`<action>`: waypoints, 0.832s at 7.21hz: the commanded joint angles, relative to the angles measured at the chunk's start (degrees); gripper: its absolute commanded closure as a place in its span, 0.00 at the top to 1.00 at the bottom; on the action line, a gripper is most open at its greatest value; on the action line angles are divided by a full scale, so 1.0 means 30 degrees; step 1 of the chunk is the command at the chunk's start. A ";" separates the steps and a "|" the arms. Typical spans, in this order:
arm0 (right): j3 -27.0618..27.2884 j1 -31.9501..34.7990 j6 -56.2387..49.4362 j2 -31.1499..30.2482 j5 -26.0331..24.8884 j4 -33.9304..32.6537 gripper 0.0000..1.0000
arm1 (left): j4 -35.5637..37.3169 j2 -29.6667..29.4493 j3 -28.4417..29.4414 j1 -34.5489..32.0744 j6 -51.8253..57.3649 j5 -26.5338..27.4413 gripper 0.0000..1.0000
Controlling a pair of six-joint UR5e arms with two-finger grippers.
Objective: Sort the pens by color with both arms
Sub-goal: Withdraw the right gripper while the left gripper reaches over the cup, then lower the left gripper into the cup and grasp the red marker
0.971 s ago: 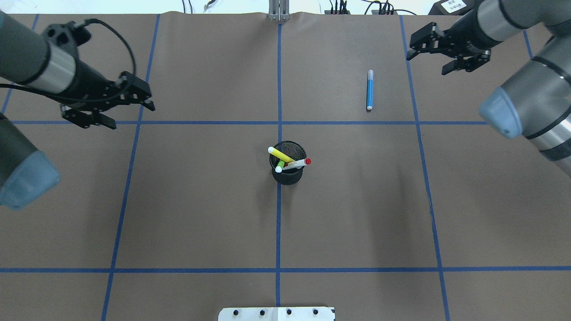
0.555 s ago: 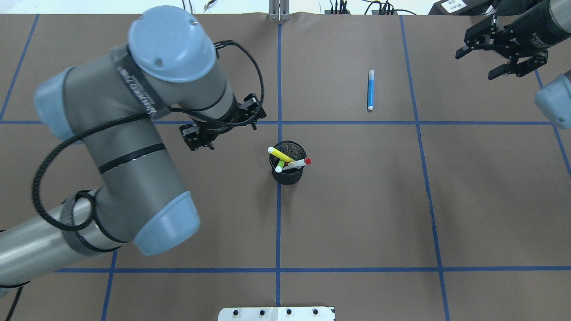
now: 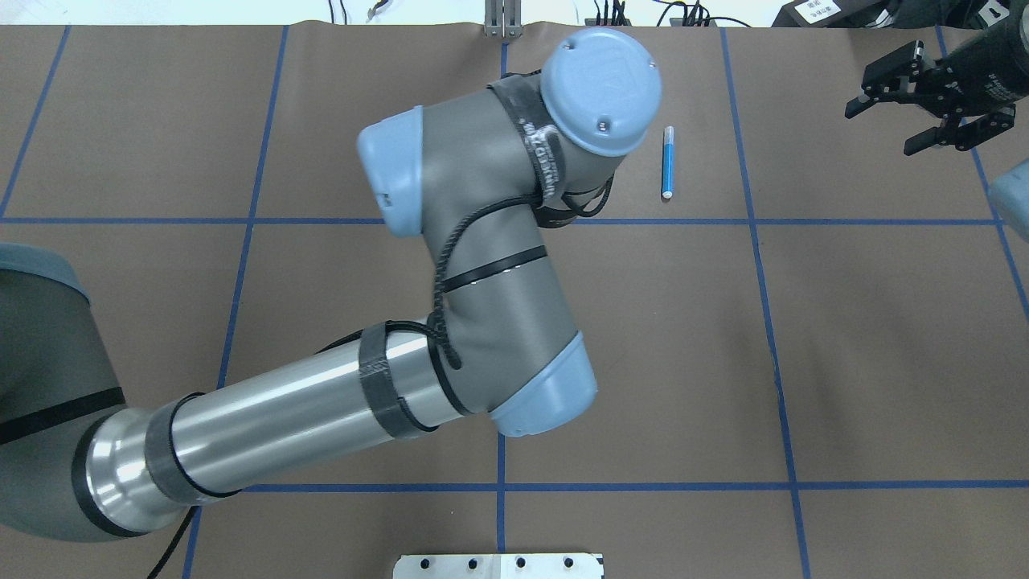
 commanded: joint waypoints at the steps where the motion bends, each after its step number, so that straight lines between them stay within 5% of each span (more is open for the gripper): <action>1: -0.0026 -0.0105 0.0222 0.0081 -0.1015 -0.0001 1.00 | 0.0304 -0.0924 0.2439 0.0935 -0.1246 0.0520 0.98; 6: -0.0026 -0.1100 -0.0012 0.0140 -0.1874 0.0175 1.00 | 0.1242 -0.2213 0.4582 0.1934 -0.1840 0.1722 0.93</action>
